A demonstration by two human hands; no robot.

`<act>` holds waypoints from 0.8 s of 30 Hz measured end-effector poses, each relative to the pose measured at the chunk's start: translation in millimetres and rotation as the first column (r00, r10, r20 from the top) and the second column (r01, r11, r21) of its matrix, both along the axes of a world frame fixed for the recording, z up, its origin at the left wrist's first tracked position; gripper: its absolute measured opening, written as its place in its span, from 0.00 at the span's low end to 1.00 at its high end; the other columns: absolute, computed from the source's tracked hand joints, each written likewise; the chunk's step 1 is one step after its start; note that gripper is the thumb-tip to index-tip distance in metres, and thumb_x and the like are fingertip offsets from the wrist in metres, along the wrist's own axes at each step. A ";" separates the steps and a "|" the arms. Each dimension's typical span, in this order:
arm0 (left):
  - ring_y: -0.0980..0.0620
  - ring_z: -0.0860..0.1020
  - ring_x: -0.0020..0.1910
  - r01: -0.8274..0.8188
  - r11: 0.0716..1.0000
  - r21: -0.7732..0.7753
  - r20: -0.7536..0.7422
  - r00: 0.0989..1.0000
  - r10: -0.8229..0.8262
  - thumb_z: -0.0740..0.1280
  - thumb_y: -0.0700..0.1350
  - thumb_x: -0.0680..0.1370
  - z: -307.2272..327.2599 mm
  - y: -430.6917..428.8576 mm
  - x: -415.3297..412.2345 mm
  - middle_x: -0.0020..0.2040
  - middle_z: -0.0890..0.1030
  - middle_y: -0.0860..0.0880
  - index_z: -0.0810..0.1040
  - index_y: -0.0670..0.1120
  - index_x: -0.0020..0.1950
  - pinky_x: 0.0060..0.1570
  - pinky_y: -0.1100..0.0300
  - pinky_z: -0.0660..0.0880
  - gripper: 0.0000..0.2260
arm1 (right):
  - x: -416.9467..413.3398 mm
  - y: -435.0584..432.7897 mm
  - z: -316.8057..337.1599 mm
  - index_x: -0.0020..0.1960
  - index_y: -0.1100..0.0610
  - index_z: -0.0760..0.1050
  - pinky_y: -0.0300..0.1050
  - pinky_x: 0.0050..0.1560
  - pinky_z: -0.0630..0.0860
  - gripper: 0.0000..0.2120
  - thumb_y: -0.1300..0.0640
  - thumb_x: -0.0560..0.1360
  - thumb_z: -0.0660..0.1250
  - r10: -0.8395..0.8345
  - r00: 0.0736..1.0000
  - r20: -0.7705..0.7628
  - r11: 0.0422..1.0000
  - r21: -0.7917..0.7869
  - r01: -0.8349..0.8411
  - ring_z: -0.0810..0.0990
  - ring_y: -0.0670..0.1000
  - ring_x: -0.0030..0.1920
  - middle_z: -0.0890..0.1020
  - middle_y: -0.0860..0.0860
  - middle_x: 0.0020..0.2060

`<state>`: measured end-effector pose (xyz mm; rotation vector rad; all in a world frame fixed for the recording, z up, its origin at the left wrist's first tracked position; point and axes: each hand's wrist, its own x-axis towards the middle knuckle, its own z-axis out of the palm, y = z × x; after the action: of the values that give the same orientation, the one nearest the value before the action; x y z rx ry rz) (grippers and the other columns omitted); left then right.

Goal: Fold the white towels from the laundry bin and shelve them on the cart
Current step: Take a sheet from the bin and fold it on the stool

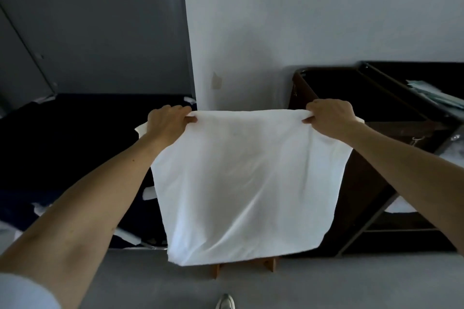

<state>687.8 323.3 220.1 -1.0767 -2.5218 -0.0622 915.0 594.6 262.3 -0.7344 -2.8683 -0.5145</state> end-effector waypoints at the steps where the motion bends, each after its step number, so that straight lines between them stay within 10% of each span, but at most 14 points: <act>1: 0.43 0.76 0.53 -0.027 0.999 0.020 0.001 1.000 0.027 0.53 0.54 0.82 2.2 2.9 -2.1 0.55 0.79 0.48 0.75 0.46 0.58 0.42 0.54 0.66 0.17 | -3.4 -0.4 3.2 0.60 0.54 0.73 0.48 0.48 0.72 0.14 0.48 0.80 0.57 -0.007 1.000 -0.012 1.000 -0.005 0.007 0.76 0.55 0.59 0.76 0.49 0.57; 24: 0.41 0.76 0.50 -0.008 0.972 0.235 0.079 0.997 -0.010 0.55 0.51 0.82 33.1 167.7 -199.0 0.51 0.78 0.46 0.76 0.44 0.53 0.46 0.52 0.65 0.14 | -182.9 135.5 17.0 0.61 0.57 0.72 0.49 0.50 0.68 0.13 0.53 0.80 0.57 -0.145 0.978 -0.151 0.989 -0.027 0.142 0.73 0.55 0.61 0.75 0.52 0.60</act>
<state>488.8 491.0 253.2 -0.9968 -2.5050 -0.4023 732.1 730.1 279.3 -0.9456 -2.6948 -0.4316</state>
